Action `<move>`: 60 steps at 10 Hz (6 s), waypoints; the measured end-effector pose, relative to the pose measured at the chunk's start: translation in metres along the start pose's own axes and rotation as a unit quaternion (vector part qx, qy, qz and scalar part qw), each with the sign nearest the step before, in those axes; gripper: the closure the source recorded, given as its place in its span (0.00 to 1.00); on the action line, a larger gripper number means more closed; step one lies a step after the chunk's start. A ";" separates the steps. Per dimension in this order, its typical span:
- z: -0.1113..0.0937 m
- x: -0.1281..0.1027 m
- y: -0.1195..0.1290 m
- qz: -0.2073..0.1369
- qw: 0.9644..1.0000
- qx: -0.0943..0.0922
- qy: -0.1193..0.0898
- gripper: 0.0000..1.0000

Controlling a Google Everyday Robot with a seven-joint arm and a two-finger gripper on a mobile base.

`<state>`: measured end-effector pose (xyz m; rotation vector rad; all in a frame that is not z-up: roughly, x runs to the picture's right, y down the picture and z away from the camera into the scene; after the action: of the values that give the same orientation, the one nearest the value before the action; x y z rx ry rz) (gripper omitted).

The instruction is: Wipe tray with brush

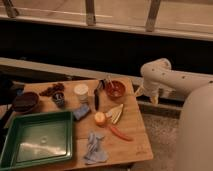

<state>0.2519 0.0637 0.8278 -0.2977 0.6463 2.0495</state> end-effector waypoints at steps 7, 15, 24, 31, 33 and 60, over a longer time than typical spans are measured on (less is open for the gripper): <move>0.000 0.000 0.000 0.000 1.000 0.000 0.000 0.22; 0.000 0.000 0.000 0.000 1.000 0.000 0.000 0.22; -0.009 0.001 0.029 -0.053 0.998 -0.001 -0.034 0.22; -0.056 0.048 0.167 -0.193 0.977 -0.047 -0.079 0.22; -0.067 0.072 0.190 -0.234 0.968 -0.065 -0.069 0.22; 0.066 0.076 0.292 -0.311 0.950 -0.014 0.013 0.22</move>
<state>-0.0322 0.0308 0.9444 -0.4770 0.4619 1.4506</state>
